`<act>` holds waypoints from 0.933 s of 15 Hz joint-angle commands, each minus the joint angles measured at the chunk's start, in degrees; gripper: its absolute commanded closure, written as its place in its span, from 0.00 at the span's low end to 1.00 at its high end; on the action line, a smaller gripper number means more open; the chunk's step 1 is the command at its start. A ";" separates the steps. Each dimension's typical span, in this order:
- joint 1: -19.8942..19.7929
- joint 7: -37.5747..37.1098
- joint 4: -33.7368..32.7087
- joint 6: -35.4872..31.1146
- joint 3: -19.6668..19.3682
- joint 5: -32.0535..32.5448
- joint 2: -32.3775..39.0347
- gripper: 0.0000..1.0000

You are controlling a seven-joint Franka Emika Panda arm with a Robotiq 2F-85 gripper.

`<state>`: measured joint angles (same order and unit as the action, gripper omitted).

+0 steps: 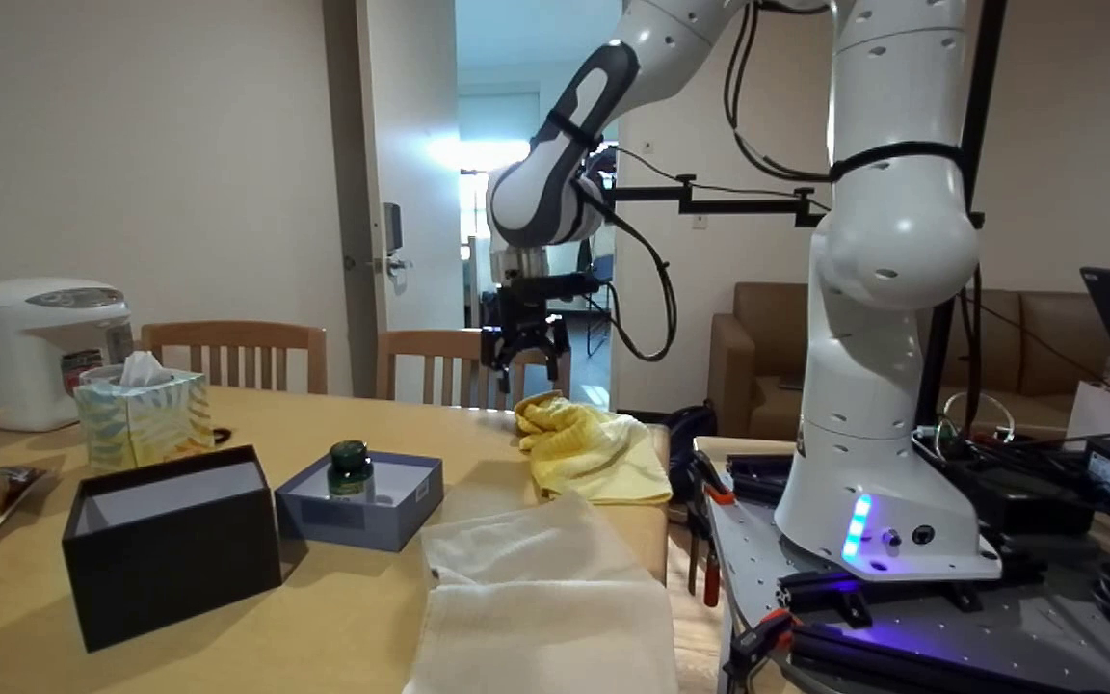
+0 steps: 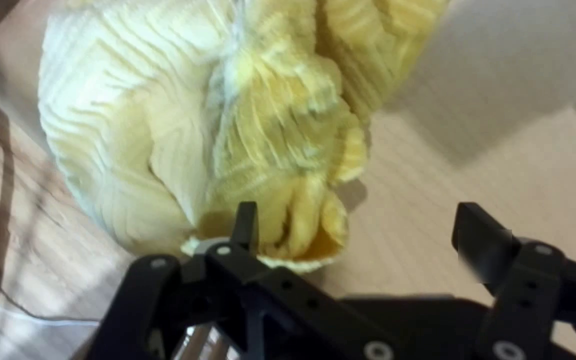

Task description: Use the yellow towel to wipe the left part of the table

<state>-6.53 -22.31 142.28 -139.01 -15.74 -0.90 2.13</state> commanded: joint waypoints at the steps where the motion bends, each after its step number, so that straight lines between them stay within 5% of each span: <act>1: -0.39 1.12 1.94 2.59 3.76 5.47 -13.35 0.00; 5: 0.27 9.82 1.16 5.29 6.49 0.62 -20.86 0.00; 6: -1.43 4.73 -0.10 3.95 7.49 2.42 -17.42 0.00; 14: 0.06 12.83 -2.80 10.66 8.65 4.17 -17.52 0.00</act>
<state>-6.03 -14.03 142.77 -133.22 -9.03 1.67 -18.14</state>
